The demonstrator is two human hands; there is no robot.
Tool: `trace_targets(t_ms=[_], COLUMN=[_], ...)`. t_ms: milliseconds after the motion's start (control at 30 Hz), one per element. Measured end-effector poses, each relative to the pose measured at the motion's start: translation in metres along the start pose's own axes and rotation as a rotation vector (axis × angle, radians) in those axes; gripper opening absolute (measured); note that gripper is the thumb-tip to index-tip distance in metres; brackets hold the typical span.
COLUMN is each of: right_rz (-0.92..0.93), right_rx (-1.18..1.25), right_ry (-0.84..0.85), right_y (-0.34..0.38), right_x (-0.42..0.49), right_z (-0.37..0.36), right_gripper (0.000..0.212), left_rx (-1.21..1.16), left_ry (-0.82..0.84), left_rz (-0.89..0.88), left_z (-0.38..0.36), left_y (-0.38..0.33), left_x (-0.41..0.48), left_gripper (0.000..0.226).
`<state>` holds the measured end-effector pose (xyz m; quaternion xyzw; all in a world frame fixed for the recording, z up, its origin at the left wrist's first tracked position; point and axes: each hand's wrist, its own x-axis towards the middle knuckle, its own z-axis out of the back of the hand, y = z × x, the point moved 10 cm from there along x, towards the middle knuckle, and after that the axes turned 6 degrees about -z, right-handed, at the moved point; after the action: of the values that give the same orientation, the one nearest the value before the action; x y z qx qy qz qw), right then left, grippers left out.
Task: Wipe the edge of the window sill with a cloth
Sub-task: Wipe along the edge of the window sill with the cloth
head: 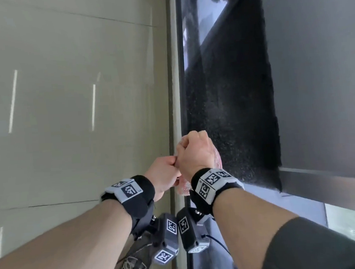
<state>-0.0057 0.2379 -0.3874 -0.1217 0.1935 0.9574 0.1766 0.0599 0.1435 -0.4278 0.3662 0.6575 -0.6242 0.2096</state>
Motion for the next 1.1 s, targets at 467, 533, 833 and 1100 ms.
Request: trace_targets(t_ms=[467,533,833,1100], right_rz=[-0.047,-0.047,-0.062,-0.064], right_rx=[-0.07,-0.043,0.023,0.008], right_ry=[-0.093,-0.087,-0.067,-0.083], right_y=[0.07,0.084,0.112,0.143], right_x=[0.132,0.155,0.23,0.275], right_z=[0.016,0.019,0.039,0.044], right_gripper=[0.012,0.01,0.008,0.01], left_rx=[0.051,0.053,0.032,0.028], left_ry=[0.045,0.036,0.077,0.102], left_rz=[-0.031,-0.043,-0.062,-0.054], left_z=[0.052,0.061,0.066,0.086], left_y=[-0.097,-0.115,-0.179,-0.214], left_x=[0.106,0.122,0.182,0.224], left_gripper=[0.016,0.015,0.014,0.016])
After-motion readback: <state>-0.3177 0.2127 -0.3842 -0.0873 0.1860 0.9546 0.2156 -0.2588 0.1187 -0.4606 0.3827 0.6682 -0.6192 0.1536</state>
